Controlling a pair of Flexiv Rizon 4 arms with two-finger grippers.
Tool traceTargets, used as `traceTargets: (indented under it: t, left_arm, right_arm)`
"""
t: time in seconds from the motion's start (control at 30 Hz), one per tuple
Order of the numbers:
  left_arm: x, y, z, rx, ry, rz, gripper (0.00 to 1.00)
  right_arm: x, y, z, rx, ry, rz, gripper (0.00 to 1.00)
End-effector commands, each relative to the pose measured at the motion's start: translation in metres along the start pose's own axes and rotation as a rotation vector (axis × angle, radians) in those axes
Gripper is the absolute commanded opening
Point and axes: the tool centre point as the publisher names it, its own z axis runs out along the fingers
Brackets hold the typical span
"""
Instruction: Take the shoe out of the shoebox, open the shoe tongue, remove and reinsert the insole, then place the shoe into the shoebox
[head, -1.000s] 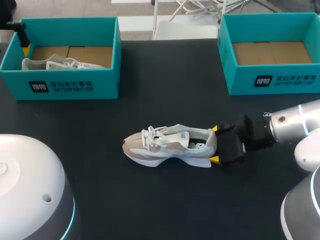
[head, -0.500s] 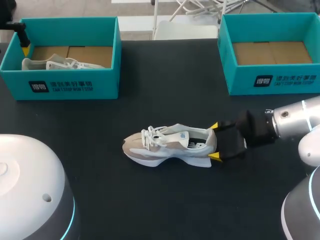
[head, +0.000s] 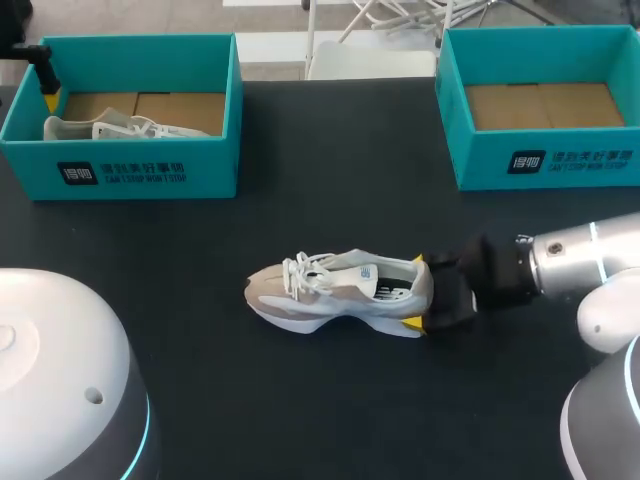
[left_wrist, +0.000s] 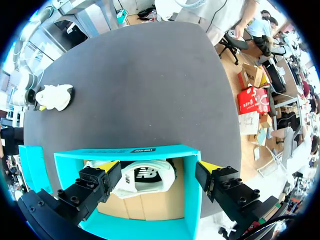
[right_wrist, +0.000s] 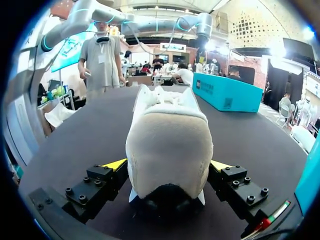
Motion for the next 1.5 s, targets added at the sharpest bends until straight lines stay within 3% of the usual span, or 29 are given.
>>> traceTargets:
  t: [0.03, 0.8, 0.83, 0.87, 0.9, 1.3, 1.5]
  left_arm:
    - [0.0, -0.001, 0.0, -0.003, 0.001, 0.001, 1.0]
    - [0.0, -0.001, 0.0, -0.003, 0.001, 0.001, 1.0]
    - [0.0, -0.001, 0.0, -0.003, 0.001, 0.001, 1.0]
    - [0.0, -0.001, 0.0, -0.003, 0.001, 0.001, 1.0]
    - [0.0, -0.001, 0.0, -0.003, 0.001, 0.001, 1.0]
    - [0.0, -0.001, 0.0, -0.003, 0.001, 0.001, 1.0]
    - [0.0, -0.001, 0.0, -0.003, 0.001, 0.001, 1.0]
  right_arm:
    - [-0.006, -0.001, 0.015, -0.002, -0.001, -0.002, 1.0]
    - [-0.001, -0.012, 0.031, -0.026, 0.039, 0.044, 1.0]
    - [-0.001, -0.012, 0.031, -0.025, 0.044, 0.041, 0.81]
    - [-0.001, -0.012, 0.031, -0.019, 0.053, 0.037, 0.25]
    - [-0.002, -0.012, 0.03, -0.017, 0.054, 0.036, 0.0]
    - [-0.026, -0.011, 0.014, 0.052, 0.088, -0.024, 0.0]
    - [-0.036, -0.012, 0.016, 0.054, 0.093, -0.039, 0.0]
